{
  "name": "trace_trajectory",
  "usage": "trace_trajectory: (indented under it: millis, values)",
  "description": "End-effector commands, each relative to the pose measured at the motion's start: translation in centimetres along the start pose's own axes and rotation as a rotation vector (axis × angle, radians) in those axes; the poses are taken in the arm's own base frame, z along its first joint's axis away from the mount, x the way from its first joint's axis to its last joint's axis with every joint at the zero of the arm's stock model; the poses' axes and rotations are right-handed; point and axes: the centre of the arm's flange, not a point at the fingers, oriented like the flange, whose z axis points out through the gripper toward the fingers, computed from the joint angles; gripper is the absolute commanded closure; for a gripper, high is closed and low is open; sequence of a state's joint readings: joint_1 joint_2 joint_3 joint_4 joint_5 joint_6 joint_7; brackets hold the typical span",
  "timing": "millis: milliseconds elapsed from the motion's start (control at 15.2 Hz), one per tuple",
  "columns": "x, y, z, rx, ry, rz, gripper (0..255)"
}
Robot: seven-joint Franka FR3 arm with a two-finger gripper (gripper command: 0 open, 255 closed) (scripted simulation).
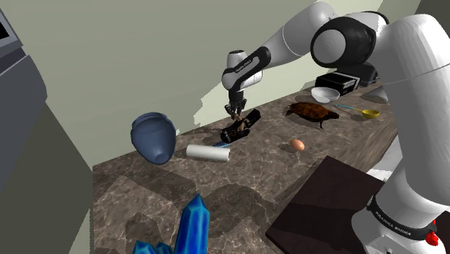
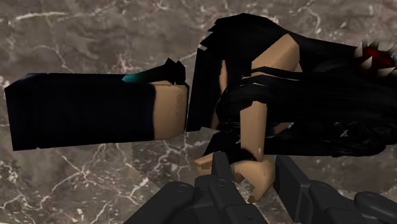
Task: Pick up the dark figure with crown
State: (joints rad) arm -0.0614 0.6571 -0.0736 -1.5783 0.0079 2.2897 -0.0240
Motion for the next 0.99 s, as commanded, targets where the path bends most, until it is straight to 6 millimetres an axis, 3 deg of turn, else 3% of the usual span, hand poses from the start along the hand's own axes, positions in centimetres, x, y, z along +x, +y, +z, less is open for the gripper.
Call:
trace_trajectory:
  millis: [0, 462, 924]
  values:
    - [0.0, 0.0, 0.0, 0.000, 0.000, 0.000, 255]
    - [0.0, 0.0, 0.0, 0.000, 0.000, 0.000, 255]
    - [0.2, 0.1, -3.6, 0.000, 0.000, 0.000, 255]
